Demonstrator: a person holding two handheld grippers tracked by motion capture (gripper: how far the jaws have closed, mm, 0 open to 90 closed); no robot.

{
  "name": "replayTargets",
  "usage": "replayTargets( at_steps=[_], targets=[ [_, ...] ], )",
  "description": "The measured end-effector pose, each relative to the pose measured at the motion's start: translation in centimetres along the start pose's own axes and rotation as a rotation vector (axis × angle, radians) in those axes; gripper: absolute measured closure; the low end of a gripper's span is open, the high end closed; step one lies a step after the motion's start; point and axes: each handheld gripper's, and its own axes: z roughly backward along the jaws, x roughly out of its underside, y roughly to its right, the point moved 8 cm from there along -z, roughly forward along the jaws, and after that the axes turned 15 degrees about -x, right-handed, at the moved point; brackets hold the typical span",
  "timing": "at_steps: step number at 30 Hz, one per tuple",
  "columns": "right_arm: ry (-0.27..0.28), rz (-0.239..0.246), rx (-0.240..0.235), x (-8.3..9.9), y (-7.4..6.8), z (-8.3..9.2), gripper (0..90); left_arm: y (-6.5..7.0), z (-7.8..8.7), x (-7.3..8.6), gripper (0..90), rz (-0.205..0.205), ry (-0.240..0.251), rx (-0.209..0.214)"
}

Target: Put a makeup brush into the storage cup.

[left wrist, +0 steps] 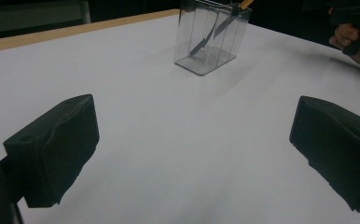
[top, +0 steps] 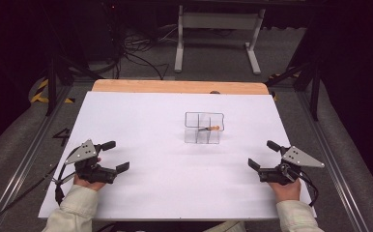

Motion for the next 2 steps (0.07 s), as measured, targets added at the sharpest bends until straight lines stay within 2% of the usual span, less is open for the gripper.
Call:
replayTargets(
  at_steps=[2],
  targets=[
    [-0.001,0.000,0.002,0.00,0.01,0.00,0.0,0.02,-0.02,0.02,2.0,0.003,-0.001,0.000]
  ],
)
